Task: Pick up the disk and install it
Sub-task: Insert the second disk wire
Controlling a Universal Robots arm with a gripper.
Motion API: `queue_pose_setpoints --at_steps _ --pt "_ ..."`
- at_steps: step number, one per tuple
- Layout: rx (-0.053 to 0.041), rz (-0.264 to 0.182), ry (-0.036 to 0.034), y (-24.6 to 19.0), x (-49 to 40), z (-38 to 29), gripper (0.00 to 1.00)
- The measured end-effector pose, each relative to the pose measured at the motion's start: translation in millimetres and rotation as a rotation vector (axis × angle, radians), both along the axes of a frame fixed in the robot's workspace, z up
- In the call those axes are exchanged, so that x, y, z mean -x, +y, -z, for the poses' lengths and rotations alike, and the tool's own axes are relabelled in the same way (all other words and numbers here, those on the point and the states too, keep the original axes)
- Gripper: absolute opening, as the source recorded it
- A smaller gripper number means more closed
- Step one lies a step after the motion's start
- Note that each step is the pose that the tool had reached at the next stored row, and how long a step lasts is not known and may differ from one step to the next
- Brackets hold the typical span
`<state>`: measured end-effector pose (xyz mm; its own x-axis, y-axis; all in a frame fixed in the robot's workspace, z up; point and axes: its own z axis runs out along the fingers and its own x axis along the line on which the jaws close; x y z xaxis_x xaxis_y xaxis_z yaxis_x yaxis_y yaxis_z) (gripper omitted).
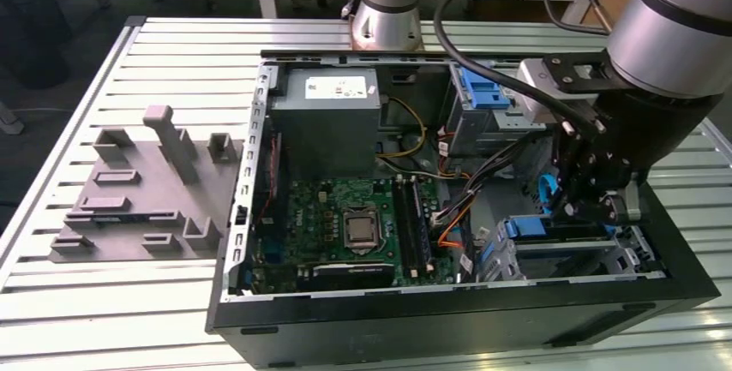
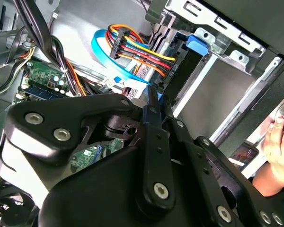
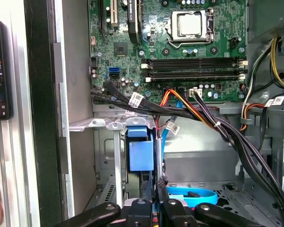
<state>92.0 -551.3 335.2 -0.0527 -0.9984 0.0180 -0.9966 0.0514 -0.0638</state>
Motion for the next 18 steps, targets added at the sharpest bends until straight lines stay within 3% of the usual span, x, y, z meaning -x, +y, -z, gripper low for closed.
queue_pose_setpoints --at_steps 18 --pt "-0.0016 0.0 0.0 -1.1 -1.5 4.8 0.16"
